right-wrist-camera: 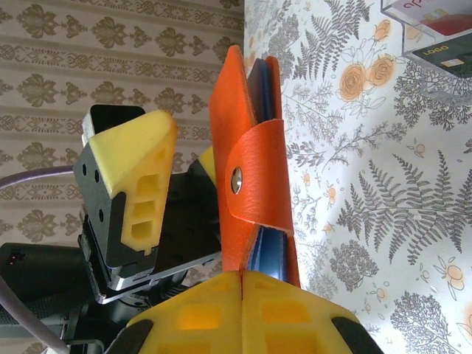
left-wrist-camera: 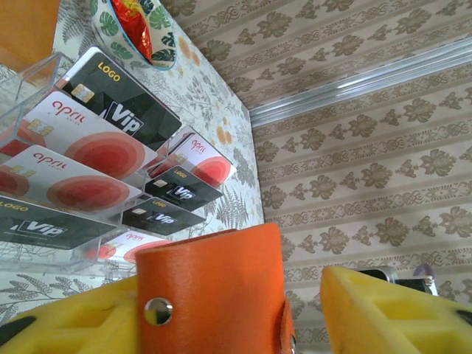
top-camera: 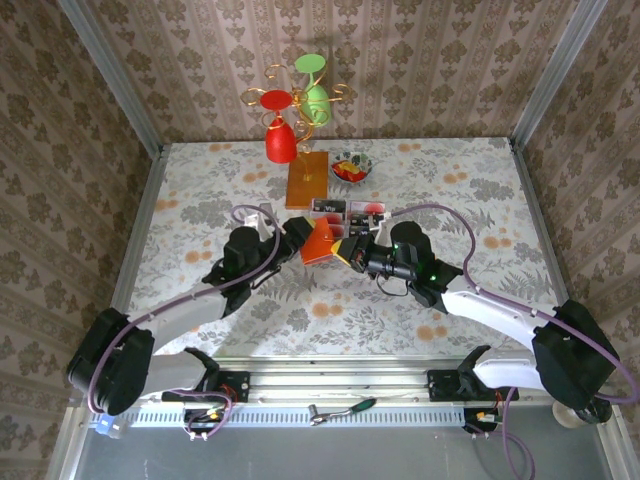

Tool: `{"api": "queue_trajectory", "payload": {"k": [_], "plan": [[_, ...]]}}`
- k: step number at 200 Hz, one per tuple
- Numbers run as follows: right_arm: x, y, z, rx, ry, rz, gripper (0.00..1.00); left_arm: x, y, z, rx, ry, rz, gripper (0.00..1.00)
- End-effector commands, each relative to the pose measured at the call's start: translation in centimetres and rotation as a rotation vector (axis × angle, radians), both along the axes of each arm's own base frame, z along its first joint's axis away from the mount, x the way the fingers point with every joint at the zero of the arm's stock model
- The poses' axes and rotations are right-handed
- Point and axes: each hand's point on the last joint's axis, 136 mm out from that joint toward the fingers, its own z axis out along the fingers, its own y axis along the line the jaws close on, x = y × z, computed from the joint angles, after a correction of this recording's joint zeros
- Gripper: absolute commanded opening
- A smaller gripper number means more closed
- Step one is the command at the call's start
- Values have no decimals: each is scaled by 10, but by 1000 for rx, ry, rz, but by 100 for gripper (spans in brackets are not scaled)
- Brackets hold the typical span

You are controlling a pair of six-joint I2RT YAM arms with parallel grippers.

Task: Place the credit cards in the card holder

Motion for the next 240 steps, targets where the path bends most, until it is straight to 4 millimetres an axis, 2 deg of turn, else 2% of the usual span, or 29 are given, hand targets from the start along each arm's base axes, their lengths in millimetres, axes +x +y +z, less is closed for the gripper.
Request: {"api": "queue_trajectory", "payload": {"k": [1, 53, 79, 92, 106, 117, 135, 153, 190, 218, 231, 234, 240], "plan": [[4, -2, 1, 11, -12, -28, 0, -1, 4, 17, -43, -52, 2, 53], [5, -1, 0, 9, -7, -24, 0, -1, 4, 11, -31, -44, -4, 36], [3, 1, -3, -6, 0, -4, 0, 0, 4, 6, -22, -43, -12, 11], [1, -6, -5, -64, -7, 3, 23, 0, 5, 5, -9, -49, -18, 0], [-1, -21, -11, -183, -20, -10, 39, 0, 6, 0, 20, -53, -30, 0], [-3, -36, -13, -297, -34, -31, 47, -1, 5, -3, 52, -61, -45, 0], [-4, -58, -15, -483, -80, -38, 52, -4, 3, -8, 102, -77, -82, 0], [-2, -67, -13, -598, -107, -24, 56, -6, 1, -13, 126, -79, -101, 0], [8, -51, -13, -701, -144, 26, 61, -4, -4, -14, 92, -69, -111, 0], [16, -29, -17, -763, -176, 64, 62, -3, -8, -13, 78, -65, -111, 0], [19, -16, -11, -753, -198, 76, 62, -4, -9, -13, 77, -60, -114, 0], [21, -12, -20, -767, -184, 88, 61, -5, -9, -13, 77, -59, -114, 0], [23, -7, -21, -767, -185, 94, 62, -5, -9, -13, 76, -59, -114, 0]]}}
